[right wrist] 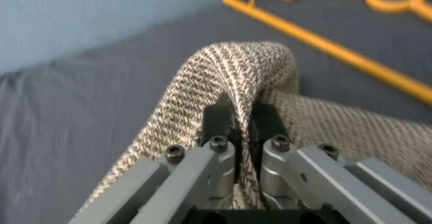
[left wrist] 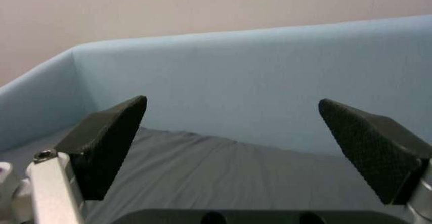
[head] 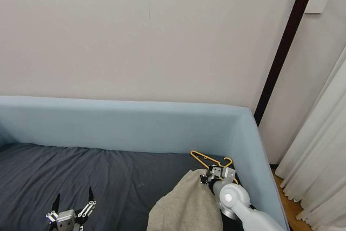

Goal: Pick up the clothes from the sofa and hang them on the clothes hanger.

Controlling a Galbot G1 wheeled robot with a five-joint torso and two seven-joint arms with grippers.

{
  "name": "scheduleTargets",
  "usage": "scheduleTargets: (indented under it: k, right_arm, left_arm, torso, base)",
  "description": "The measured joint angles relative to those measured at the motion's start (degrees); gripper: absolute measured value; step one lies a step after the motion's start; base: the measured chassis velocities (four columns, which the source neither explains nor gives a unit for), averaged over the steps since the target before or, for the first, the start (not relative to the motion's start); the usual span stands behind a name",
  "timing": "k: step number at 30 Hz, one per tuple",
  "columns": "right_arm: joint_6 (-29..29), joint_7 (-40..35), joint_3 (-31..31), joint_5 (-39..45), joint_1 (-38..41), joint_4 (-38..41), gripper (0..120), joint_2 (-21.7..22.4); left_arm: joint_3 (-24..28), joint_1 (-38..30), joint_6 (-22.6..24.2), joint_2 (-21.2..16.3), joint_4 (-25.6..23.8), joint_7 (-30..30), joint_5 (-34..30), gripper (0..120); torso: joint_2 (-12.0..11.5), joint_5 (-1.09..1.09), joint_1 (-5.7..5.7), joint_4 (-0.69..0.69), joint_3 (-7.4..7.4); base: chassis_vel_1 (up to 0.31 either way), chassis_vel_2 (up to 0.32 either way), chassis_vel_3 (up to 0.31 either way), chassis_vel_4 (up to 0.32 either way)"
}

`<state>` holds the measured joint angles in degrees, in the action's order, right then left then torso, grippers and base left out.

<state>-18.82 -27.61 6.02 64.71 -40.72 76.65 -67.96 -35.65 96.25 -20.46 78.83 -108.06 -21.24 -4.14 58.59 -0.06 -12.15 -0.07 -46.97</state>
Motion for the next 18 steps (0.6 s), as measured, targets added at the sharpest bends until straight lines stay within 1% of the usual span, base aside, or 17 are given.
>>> scheduleTargets:
  k: [1,2,3,5,7,8,9,10,12,13,14,15,18]
  right_arm:
    - [1.20,0.77,-0.05,-0.71,0.44,-0.77,9,-0.57]
    - [3.68,3.02,-0.21,-1.77,0.83,-1.30,13,-1.21]
    - [3.68,3.02,-0.21,-1.77,0.83,-1.30,13,-1.21]
    - [7.82,7.98,-0.24,-3.31,0.59,-1.22,23,-1.41]
    - [10.97,12.24,0.12,-6.99,-0.41,-0.96,31,-0.98]
    - [10.97,12.24,0.12,-6.99,-0.41,-0.96,31,-0.98]
    - [11.89,13.98,0.49,-10.49,-1.15,-0.96,36,-0.48]
    - [12.07,15.48,0.91,-15.45,-2.01,-1.14,39,0.12]
    - [12.05,17.30,1.40,-25.14,-3.65,-2.08,50,1.29]
    - [12.05,17.30,1.40,-25.14,-3.65,-2.08,50,1.29]
    - [11.86,17.31,1.39,-27.61,-4.27,-2.22,54,1.59]
    - [10.62,15.78,1.09,-28.11,-4.76,-1.87,58,1.73]
    - [6.09,7.04,-0.31,-22.60,-4.75,0.29,71,1.64]
  left_arm:
    - [0.08,-0.06,0.01,0.03,0.16,0.00,0.05,100]
    - [0.19,-0.16,0.07,0.08,0.39,0.00,0.14,100]
    - [0.19,-0.16,0.07,0.08,0.39,0.00,0.14,100]
    - [0.41,-0.36,0.11,0.16,0.68,0.00,0.33,100]
    - [0.73,-0.43,0.12,0.30,0.77,0.01,0.67,100]
    - [0.73,-0.43,0.12,0.30,0.77,0.01,0.67,100]
    - [0.83,-0.42,0.12,0.35,0.76,0.01,0.84,100]
    - [0.93,-0.38,0.12,0.43,0.74,0.00,1.09,100]
    - [1.03,-0.25,0.12,0.50,0.53,0.01,1.47,100]
    - [1.03,-0.25,0.12,0.50,0.53,0.01,1.47,100]
    - [1.07,-0.20,0.12,0.52,0.38,0.01,1.56,100]
    - [1.12,-0.15,0.12,0.54,0.22,0.02,1.65,100]
    - [1.24,-0.11,0.12,0.54,0.14,0.03,1.77,100]
  torso:
    - [0.00,0.01,0.00,0.01,0.00]
    - [0.00,0.00,0.00,0.00,0.00]
    - [0.00,0.00,0.00,0.00,0.00]
    - [0.00,0.00,0.00,0.00,0.01]
    - [0.00,0.00,0.00,0.01,0.01]
    - [0.00,0.00,0.00,0.01,0.01]
    - [0.00,0.00,0.00,0.00,0.01]
    - [0.00,0.00,0.00,0.00,0.01]
    - [0.00,0.01,0.00,-0.03,0.01]
    - [0.00,0.01,0.00,-0.03,0.01]
    - [0.00,0.01,0.00,-0.04,0.01]
    - [0.01,0.02,0.01,-0.03,0.01]
    - [0.01,0.01,0.01,0.01,0.01]
  base:
    - [0.000,0.000,0.000,0.000]
    - [0.000,0.000,0.000,0.000]
    - [0.000,0.000,0.000,0.000]
    - [0.000,0.000,0.000,0.000]
    - [0.000,0.000,0.000,0.000]
    - [0.000,0.000,0.000,0.000]
    - [0.000,0.000,0.000,0.000]
    - [0.000,0.000,0.000,0.000]
    - [0.000,0.000,0.000,0.000]
    - [0.000,0.000,0.000,0.000]
    - [0.000,0.000,0.000,0.000]
    - [0.000,0.000,0.000,0.000]
    - [0.000,0.000,0.000,0.000]
